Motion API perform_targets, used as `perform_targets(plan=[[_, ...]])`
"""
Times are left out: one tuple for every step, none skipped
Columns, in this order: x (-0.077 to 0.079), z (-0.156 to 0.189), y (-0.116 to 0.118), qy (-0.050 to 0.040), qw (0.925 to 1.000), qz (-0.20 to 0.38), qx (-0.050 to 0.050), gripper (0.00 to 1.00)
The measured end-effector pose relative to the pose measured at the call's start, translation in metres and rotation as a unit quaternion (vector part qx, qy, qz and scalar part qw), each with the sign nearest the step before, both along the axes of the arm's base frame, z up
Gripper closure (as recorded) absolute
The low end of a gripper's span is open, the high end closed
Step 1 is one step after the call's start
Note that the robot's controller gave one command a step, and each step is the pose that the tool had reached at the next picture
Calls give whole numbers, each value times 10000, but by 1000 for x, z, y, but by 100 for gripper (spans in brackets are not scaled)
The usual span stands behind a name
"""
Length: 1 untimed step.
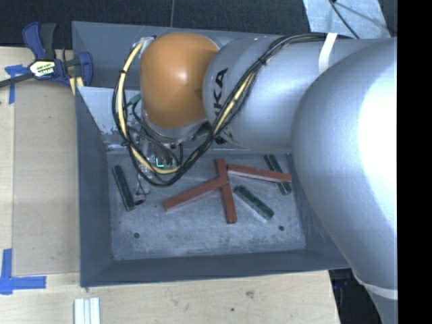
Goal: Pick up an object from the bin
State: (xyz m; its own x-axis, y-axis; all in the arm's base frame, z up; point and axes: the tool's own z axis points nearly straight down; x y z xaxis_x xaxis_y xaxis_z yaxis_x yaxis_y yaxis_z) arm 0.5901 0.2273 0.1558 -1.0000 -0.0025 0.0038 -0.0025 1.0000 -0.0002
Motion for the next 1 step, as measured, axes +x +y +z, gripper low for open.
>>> perform_targets(plan=[[-32,-90,-71,11,9996,273,-19,0]])
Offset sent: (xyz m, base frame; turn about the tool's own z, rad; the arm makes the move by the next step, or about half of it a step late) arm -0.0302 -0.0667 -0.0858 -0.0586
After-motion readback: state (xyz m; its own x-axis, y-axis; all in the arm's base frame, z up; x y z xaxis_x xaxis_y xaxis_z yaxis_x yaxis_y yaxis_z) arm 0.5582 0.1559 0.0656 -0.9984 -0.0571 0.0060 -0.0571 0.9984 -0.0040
